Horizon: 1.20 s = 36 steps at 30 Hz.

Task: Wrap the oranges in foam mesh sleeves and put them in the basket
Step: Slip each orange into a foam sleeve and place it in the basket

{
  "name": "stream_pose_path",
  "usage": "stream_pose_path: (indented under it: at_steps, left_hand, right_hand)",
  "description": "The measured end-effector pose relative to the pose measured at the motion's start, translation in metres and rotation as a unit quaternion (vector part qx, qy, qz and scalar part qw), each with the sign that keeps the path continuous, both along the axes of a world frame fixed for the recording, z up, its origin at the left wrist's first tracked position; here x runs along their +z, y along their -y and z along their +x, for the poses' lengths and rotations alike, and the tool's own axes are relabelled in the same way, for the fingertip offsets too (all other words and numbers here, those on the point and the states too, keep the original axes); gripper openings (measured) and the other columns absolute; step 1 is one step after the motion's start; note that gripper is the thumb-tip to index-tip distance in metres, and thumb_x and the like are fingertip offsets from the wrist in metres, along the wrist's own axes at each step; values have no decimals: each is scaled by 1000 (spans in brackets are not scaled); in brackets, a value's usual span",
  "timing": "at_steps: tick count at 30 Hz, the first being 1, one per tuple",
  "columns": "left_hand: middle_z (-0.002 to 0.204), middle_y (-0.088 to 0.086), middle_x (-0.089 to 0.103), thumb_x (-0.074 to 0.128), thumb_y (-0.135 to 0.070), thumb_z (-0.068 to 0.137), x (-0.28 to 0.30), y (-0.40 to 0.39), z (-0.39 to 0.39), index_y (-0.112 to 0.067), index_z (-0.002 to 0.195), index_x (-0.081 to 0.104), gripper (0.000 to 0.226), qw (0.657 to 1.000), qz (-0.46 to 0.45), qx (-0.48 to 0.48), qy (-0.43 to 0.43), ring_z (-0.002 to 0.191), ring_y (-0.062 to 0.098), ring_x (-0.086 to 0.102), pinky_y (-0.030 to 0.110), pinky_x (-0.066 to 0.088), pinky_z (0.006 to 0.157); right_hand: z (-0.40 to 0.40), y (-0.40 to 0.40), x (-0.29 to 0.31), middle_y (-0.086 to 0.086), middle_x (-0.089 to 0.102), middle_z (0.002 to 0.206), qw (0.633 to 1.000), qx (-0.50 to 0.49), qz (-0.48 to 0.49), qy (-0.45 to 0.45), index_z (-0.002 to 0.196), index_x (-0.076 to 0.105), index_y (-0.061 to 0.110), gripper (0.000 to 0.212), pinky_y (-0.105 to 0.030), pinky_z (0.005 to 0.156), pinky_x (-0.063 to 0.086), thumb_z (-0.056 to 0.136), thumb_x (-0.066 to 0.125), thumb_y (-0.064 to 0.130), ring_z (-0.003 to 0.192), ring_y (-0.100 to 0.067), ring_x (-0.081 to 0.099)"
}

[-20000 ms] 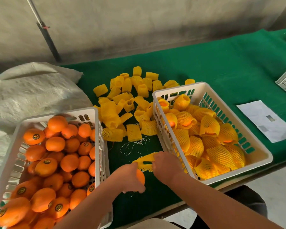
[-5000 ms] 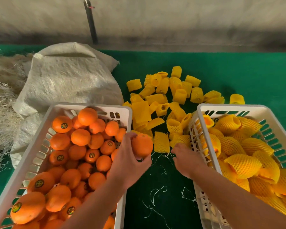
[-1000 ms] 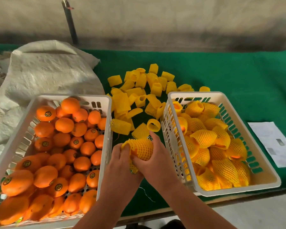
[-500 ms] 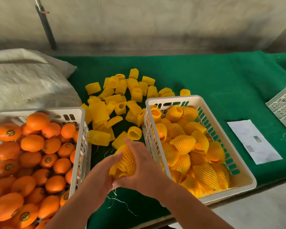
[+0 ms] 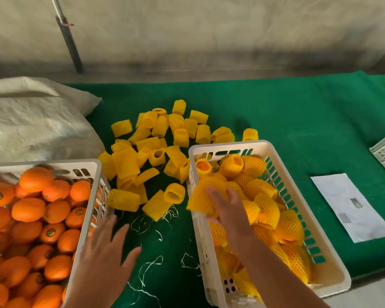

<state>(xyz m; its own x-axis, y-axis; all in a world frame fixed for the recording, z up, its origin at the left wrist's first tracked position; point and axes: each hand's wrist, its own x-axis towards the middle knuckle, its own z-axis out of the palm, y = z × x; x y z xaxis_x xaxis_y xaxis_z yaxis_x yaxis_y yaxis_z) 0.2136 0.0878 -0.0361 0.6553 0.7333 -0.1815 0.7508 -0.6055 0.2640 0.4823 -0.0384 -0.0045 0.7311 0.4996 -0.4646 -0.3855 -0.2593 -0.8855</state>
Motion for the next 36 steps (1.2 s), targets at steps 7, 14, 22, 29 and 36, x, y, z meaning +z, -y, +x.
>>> stream_pose_path:
  at_steps: [7,14,22,29,36]
  left_hand:
    - [152,27,40,83,-41,69,-27,-13,-29,-13,155,43,99,992,55,108,-22,134,55,45,72,44,100]
    - [123,38,55,72,-47,69,-32,-21,-22,2,133,64,81,988,59,146,5,102,63,59,74,52,81]
    - [119,31,53,96,-22,49,-47,-27,-28,-1,121,68,80,986,72,145,-46,95,59,60,73,54,77]
    - [139,18,47,93,-30,71,-32,-25,-26,-11,129,68,67,986,11,161,-35,119,40,60,54,57,95]
    - [147,-1,28,62,-55,94,-31,-18,-37,-31,145,47,58,985,-42,165,35,129,22,51,32,57,99]
  right_hand:
    - [118,-38,-43,-6,53,144,962,-24,-198,189,152,35,23,92,-49,91,59,81,81,59,122,-30,57]
    - [139,-72,-88,2,55,129,931,-19,-226,285,133,48,31,74,-29,76,47,76,83,63,109,-16,52]
    - [144,-51,-83,1,52,137,938,49,-191,284,143,46,26,77,-30,89,46,82,82,57,118,-14,47]
    - [64,-14,-46,5,56,134,917,23,-160,365,139,54,28,49,-27,88,43,96,69,46,117,-6,47]
    - [-42,-8,-59,-5,51,147,896,164,-153,383,151,43,20,61,-28,97,54,97,72,21,133,-21,53]
